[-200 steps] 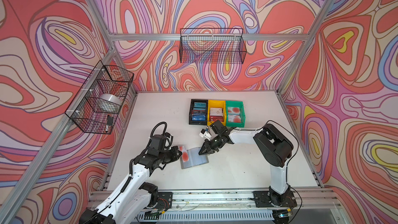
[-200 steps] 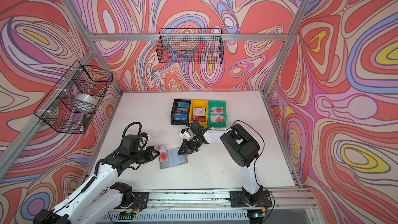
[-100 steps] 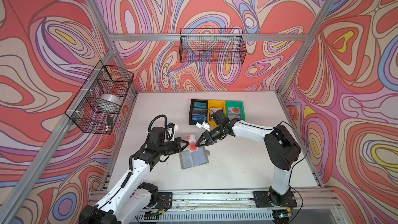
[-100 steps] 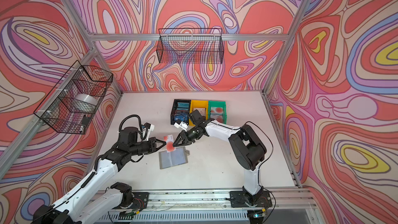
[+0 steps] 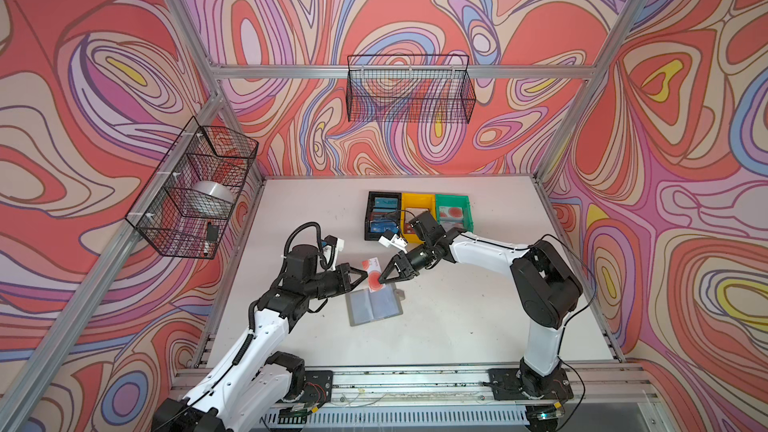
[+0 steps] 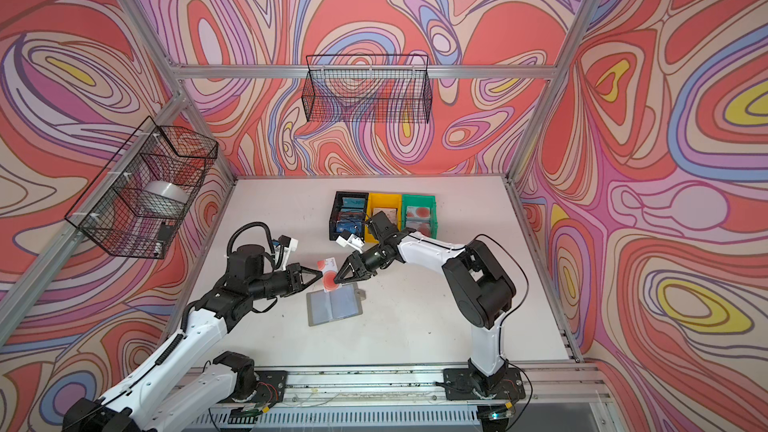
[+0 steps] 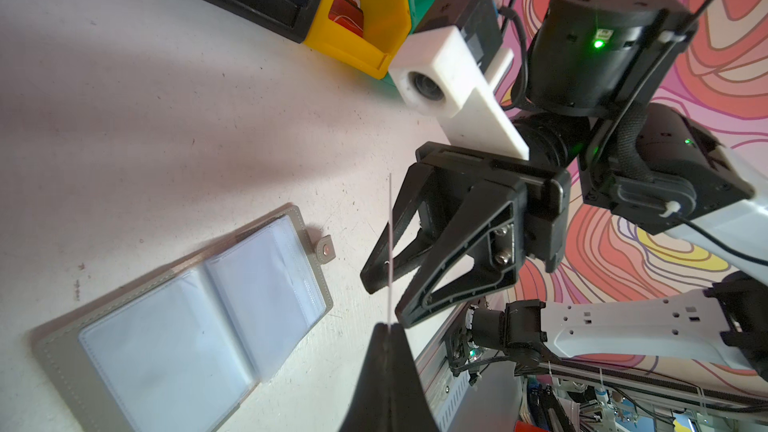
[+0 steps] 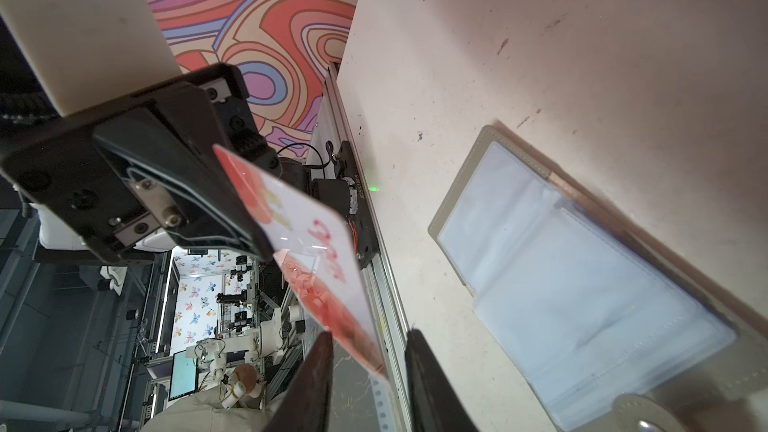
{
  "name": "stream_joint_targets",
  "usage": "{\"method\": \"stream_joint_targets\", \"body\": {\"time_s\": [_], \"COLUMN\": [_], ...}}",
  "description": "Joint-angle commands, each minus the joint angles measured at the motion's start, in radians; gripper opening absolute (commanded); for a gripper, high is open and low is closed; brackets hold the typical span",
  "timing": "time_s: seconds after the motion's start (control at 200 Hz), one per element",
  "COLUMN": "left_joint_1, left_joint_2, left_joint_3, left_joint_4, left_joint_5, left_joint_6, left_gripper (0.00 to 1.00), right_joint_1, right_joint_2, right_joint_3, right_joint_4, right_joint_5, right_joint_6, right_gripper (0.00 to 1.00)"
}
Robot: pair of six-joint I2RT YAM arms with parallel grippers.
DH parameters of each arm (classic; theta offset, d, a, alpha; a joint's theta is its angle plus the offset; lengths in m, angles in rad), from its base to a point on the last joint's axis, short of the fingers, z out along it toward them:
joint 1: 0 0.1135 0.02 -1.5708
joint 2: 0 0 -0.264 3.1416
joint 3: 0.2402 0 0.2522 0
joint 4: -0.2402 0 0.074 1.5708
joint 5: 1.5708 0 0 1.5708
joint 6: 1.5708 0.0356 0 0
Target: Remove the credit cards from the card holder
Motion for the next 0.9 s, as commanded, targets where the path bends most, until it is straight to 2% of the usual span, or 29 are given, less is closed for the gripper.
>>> {"method": "stream_joint_targets", "body": {"time_s": [0.0,0.29,0.486,0.696,0.896], "left_joint_1": [0.004,0.005,0.005,0.004,0.005], "left_joint_2": [0.018,0.007,0.019,0.024,0.015], "left_joint_3": [-0.012,-0.071,-0.077,-0.077,-0.047], "left_joint_4": [0.04,0.027,0.046,0.027,-0.033], "left_joint_5": [0.02,0.001,0.007,-0.006,-0.045], "left_joint_6": [-0.011,-0.006,-0.011,0.005,0.037], "left_gripper": [0.0,0.0,0.0,0.16,0.21], "right_joint_1": [-0.004,-0.004,-0.003,-0.004,-0.031], "right_joint_2": [-0.042,-0.042,-0.038,-0.047,-0.073], "right_joint_3": [-0.02,-0.014,-0.004,-0.003,0.012], "right_joint_4": [0.031,0.043,0.042,0.039,-0.037], "right_joint_5": [-0.031,-0.04,-0.052,-0.049,-0.032], "right_joint_6": [-0.006,0.005,0.008,0.012,-0.026], "right_gripper": [0.31,0.23,0.13,0.0,0.0]}}
